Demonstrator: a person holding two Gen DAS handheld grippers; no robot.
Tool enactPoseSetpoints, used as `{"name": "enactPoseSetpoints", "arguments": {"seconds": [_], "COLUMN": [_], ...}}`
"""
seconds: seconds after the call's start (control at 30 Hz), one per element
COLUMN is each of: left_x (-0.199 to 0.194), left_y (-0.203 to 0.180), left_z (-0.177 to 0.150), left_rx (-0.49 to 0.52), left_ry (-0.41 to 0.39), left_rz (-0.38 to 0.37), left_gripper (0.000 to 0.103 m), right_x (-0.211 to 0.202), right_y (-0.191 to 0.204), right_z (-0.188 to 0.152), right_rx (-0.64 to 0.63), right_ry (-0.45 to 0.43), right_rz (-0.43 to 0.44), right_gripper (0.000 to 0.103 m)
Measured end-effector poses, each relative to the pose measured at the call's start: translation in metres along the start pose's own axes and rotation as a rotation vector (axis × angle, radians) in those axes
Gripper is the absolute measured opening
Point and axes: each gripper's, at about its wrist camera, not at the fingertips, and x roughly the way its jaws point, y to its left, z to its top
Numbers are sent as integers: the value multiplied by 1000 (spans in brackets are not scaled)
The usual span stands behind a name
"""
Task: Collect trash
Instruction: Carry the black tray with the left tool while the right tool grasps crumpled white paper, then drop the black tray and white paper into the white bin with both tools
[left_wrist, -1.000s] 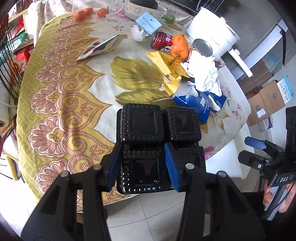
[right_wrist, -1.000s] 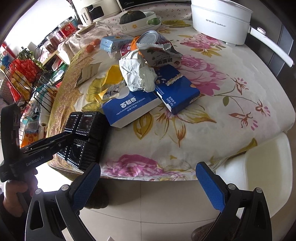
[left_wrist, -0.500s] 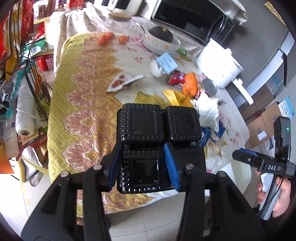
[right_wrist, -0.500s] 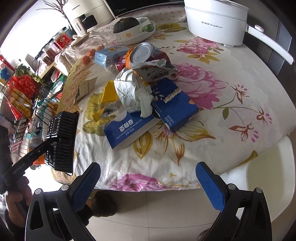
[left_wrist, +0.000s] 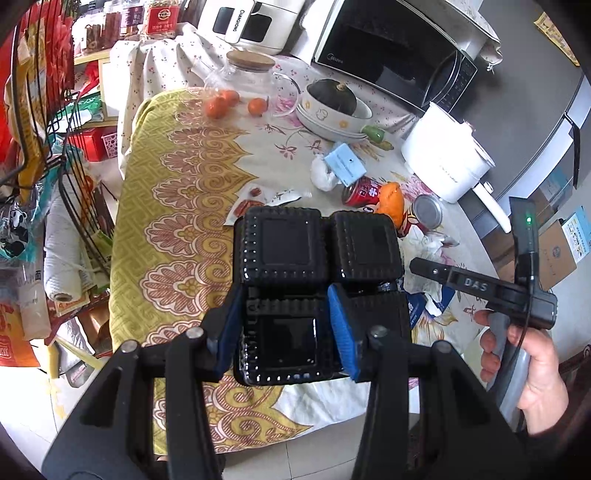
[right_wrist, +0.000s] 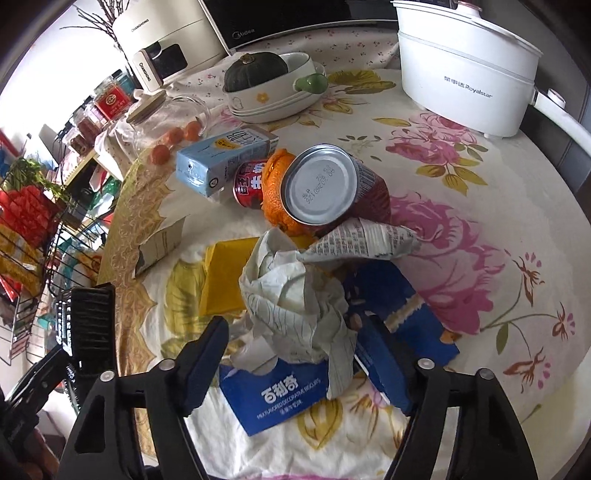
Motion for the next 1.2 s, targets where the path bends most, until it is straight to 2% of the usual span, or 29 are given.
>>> {"name": "enactPoseSetpoints", "arguments": {"seconds": [0.03,0.07,0.17,0.37,0.63,0.8,0.93,1.2], "left_x": [0,0,-1,-5,-7,-1,7,35], "left_y": [1,2,3,-7,-46,-85,-120,-207], "left_z": [0,0,0,3,3,0,-4,-28], "left_rx": [-3,-8,-15,-12,39,102,156,302], "left_ry": [0,1,-2,-19,-34,-29,-26,7], "left_rz": [0,0,2,-19,-70,-107,-142,-222], "left_gripper": [48,48,48,48,48,48,48,48], "right_x": [2,2,-7,-47,-108,-135,-149,-186], "right_y": [1,0,-1,-10,-37,-73,-109,-182], "right_z": [1,2,2,0,-18,-38,-49,-79], "right_rx": [-5,-7,-23,-36,-41,1,72,142], "right_ry": [6,8,-6,-56,-139,-196,-188,-223], "right_rz": [4,11,28,78,74,89,98,20], "right_gripper": [50,44,36,34,34,34,34,34]}}
